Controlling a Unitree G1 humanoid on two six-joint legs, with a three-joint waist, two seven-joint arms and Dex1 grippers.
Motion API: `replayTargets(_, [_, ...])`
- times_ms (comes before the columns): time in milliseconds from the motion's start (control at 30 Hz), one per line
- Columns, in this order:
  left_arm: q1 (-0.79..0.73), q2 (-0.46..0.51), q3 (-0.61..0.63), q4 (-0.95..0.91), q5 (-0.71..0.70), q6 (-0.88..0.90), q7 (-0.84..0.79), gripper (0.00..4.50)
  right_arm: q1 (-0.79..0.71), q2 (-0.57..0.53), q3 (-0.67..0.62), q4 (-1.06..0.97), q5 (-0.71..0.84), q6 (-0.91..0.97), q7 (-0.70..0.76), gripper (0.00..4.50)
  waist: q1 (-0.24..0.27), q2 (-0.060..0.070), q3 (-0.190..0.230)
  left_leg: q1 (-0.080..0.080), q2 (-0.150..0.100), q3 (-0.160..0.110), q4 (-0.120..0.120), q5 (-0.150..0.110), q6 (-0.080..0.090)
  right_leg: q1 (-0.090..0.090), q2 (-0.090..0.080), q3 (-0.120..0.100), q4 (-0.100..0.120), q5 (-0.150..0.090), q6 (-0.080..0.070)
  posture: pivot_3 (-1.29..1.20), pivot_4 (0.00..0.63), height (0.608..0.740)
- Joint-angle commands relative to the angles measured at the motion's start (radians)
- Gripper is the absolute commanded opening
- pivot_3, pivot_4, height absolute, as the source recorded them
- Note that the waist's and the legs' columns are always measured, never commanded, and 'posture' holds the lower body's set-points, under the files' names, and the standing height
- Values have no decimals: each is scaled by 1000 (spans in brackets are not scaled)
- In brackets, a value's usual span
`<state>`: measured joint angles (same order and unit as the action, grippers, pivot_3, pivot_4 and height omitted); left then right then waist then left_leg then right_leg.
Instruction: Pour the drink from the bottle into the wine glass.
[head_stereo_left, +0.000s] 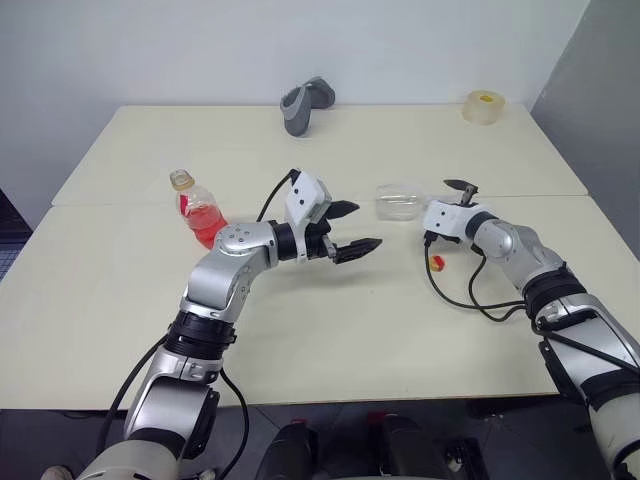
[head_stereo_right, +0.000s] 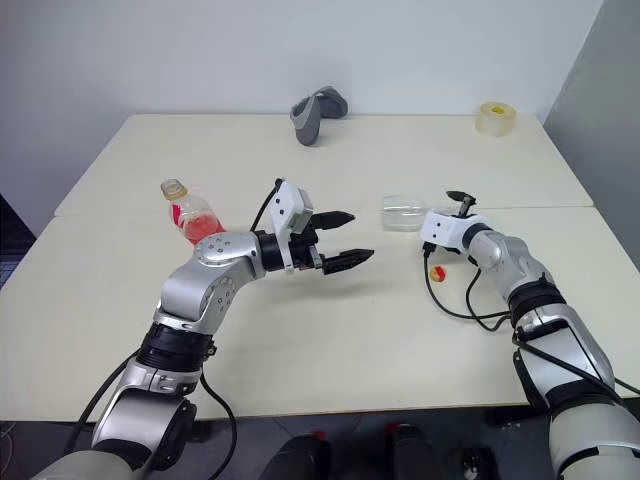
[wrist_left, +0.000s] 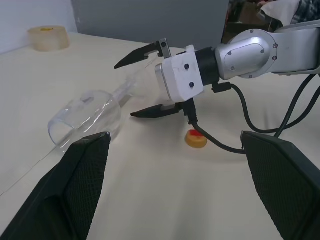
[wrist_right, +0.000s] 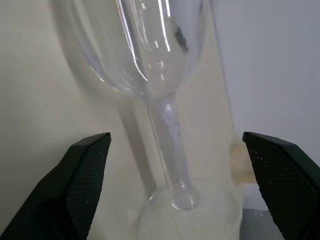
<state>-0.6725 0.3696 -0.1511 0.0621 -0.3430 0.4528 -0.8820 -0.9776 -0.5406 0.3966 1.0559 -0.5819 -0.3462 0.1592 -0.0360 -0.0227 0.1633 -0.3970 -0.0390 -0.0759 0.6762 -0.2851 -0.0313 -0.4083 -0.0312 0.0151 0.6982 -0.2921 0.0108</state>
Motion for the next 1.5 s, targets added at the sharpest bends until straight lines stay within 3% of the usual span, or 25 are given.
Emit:
replayTargets(33, [-11, -5, 13, -29, 1, -4, 12, 4482, -57, 6, 20, 48, -39, 4, -56, 4500, 0, 0, 0, 0, 0, 0, 0, 0, 0, 0, 0, 0, 0, 0, 0, 0, 150, 740])
replayTargets(967, [30, 5, 60, -154, -31, 108, 88, 4482, -194, 78, 109, 257, -131, 64, -136, 4500, -14, 0, 0, 0, 0, 0, 0, 0, 0, 0, 0, 0, 0, 0, 0, 0, 150, 740])
replayTargets(1100, [33, 7, 64, -164, -34, 117, 90, 4500, -206, 86, 108, 266, -129, 67, -132, 3613, -14, 0, 0, 0, 0, 0, 0, 0, 0, 0, 0, 0, 0, 0, 0, 0, 150, 740])
replayTargets(1400, [22, 13, 85, -151, -33, 118, 92, 4500, -200, 75, 116, 269, -134, 68, -130, 329, -15, 0, 0, 0, 0, 0, 0, 0, 0, 0, 0, 0, 0, 0, 0, 0, 150, 740])
replayTargets(1500, [13, 13, 96, -137, -30, 111, 93, 4500, -199, 70, 121, 270, -139, 65, -126, 13, -15, 0, 0, 0, 0, 0, 0, 0, 0, 0, 0, 0, 0, 0, 0, 0, 150, 740])
